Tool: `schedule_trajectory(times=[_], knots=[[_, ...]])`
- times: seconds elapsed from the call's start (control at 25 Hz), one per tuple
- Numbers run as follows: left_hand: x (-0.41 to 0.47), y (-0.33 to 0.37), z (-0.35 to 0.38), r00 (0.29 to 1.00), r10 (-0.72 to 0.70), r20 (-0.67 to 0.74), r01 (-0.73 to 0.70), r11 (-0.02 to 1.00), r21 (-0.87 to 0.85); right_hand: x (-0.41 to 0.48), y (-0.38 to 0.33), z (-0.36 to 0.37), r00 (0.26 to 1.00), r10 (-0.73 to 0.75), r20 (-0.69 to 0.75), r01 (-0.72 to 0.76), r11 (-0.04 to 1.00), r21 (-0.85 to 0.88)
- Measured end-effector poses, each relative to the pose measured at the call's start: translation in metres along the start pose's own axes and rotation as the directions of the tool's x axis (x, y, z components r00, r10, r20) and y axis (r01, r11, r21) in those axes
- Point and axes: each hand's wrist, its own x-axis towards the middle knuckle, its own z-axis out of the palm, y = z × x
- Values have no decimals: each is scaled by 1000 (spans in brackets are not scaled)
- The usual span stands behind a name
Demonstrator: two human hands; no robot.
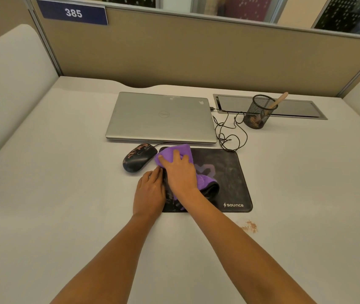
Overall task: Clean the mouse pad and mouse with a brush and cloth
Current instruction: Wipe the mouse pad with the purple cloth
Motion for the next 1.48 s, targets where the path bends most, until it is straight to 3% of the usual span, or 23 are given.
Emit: schedule_trajectory(times=[0.12, 0.28, 0.44, 0.64, 0.72, 0.88, 1.0, 1.12, 1.48], knots=[[0, -1, 0, 1000, 4, 4, -4, 1000, 12, 7, 7, 2, 999, 21, -26, -22, 999, -30], [1, -6, 7, 1000, -8, 12, 8, 999, 49, 12, 54, -3, 976, 217, -3, -216, 975, -44], [0, -7, 9, 1000, -14, 15, 13, 999, 46, -2, 106, -6, 910, 414, 22, -413, 910, -38], [0, -5, 8, 1000, -2, -1, 2, 998, 59, -23, 106, -3, 829, 558, 23, -558, 830, -21], [0, -5, 8, 1000, -1, -9, 1, 998, 57, -30, 89, -4, 852, 524, 5, -524, 852, 7], [0, -5, 8, 999, 10, -34, -8, 998, 56, -36, 37, -5, 957, 290, -3, -289, 955, 69], [1, -5, 7, 1000, -1, -29, 3, 999, 48, -30, 31, -2, 983, 185, -14, -184, 982, 44], [0, -6, 8, 1000, -12, -6, 13, 999, 41, -21, 55, -3, 978, 207, -21, -206, 978, 22], [-1, -4, 6, 1000, -28, 13, 28, 999, 34, -20, 111, -8, 889, 456, 34, -457, 890, -2]])
